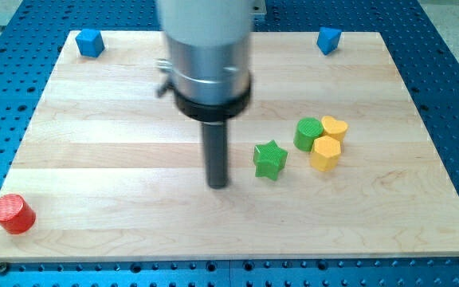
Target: Push the green star into the green circle
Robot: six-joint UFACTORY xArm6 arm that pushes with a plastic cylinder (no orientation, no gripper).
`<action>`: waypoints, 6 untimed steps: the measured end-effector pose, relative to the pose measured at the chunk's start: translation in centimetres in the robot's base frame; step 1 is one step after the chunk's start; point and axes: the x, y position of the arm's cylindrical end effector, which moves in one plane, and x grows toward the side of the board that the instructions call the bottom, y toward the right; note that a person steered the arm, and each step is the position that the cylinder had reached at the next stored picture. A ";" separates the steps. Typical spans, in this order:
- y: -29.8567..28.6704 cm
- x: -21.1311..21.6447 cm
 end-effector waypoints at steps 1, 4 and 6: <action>5.1 -1.1; 0.1 -1.4; 5.6 -5.1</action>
